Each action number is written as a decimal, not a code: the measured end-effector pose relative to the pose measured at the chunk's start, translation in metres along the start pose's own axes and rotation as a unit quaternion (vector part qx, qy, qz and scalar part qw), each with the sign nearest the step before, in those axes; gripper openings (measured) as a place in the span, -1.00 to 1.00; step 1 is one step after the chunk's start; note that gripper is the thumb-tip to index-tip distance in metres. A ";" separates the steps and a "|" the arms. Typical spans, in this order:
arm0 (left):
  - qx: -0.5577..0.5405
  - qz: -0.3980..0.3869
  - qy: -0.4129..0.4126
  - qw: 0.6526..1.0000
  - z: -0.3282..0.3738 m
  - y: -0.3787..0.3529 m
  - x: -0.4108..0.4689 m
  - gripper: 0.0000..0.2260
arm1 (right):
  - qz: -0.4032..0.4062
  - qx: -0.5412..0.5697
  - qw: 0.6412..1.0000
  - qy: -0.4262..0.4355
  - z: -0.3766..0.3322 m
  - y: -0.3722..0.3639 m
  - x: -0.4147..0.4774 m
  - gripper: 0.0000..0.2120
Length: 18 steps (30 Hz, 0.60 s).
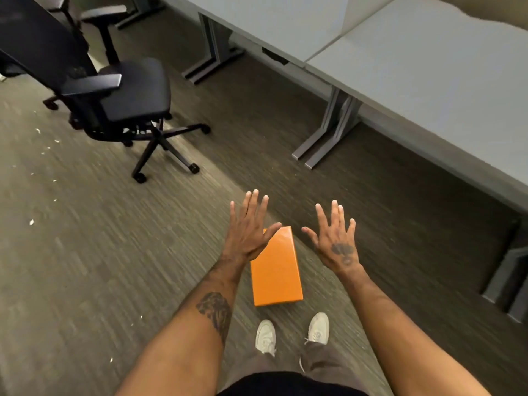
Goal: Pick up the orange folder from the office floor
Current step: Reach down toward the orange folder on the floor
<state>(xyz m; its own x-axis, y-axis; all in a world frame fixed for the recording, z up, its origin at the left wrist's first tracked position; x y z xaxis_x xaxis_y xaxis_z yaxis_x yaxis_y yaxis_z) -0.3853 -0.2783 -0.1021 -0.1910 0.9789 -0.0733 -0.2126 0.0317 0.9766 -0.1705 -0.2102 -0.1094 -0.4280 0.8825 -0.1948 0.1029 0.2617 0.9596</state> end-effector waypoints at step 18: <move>-0.031 -0.050 0.079 0.995 -0.033 -0.139 -0.016 -0.28 | -0.091 -0.014 0.994 0.057 0.005 -0.152 0.024 -0.22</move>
<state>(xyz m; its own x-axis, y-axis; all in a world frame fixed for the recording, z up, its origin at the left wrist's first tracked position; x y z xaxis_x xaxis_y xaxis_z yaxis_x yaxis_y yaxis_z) -0.3847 -0.3047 -0.2435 -0.3127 0.9276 -0.2045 -0.2961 0.1094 0.9489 -0.1921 -0.2267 -0.2612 -0.5359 0.7715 -0.3429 -0.0101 0.4002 0.9164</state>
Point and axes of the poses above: each hand's wrist, its own x-axis towards the middle knuckle, its own y-axis out of the back of the hand, z = x × y, the point moved 2 cm from there along x, towards the middle knuckle, and after that the axes turned 3 degrees about y, right-handed, at the moved point
